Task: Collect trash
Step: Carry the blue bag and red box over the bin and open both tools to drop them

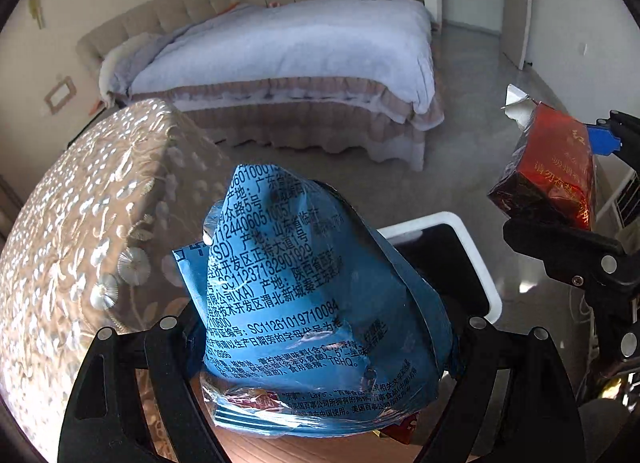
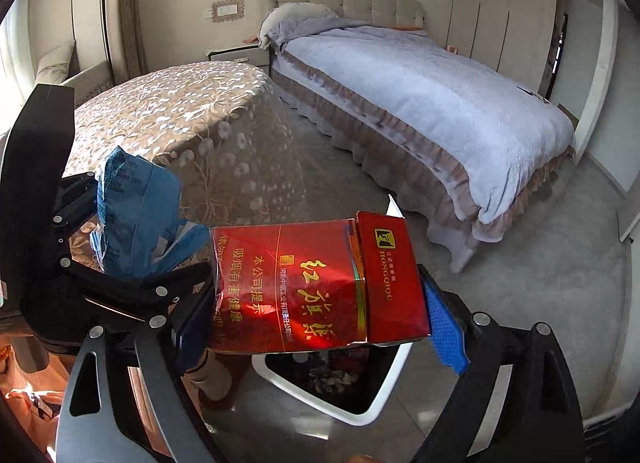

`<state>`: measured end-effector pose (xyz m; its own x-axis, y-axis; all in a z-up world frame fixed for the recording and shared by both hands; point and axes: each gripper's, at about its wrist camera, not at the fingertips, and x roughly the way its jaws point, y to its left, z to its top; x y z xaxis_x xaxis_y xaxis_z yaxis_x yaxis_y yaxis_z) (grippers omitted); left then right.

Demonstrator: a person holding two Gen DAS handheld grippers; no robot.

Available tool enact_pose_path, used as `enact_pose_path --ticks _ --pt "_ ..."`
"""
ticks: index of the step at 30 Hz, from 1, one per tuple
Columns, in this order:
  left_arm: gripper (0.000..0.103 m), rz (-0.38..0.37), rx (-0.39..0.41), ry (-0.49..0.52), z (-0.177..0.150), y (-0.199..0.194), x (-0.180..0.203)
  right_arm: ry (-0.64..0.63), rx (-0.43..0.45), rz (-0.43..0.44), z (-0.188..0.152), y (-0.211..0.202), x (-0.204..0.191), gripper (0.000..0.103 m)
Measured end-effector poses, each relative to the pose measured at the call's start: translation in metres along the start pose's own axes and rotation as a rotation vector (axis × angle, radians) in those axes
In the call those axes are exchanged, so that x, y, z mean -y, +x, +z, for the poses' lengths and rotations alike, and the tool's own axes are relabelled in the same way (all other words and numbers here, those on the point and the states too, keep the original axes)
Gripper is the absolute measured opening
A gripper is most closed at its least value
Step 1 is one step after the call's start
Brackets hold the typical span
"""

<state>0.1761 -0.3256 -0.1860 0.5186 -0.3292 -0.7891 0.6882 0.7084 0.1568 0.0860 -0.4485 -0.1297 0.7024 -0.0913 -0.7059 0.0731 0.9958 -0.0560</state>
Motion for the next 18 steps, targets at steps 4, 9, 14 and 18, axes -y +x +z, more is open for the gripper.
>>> enact_pose_path --ticks 4,9,14,18 --pt "0.083 -0.052 -0.074 0.034 -0.001 0.034 0.022 -0.013 -0.052 -0.031 -0.02 0.015 0.013 0.089" --pt "0.083 -0.1 -0.17 0.086 -0.005 0.074 0.044 -0.024 -0.128 -0.04 -0.043 0.037 0.028 0.089" --pt "0.083 -0.163 -0.278 0.12 -0.013 0.115 0.065 -0.011 -0.223 -0.031 -0.06 0.064 0.041 0.089" --pt "0.083 -0.182 -0.368 0.163 -0.019 0.153 0.078 -0.014 -0.297 -0.012 -0.076 0.093 0.052 0.089"
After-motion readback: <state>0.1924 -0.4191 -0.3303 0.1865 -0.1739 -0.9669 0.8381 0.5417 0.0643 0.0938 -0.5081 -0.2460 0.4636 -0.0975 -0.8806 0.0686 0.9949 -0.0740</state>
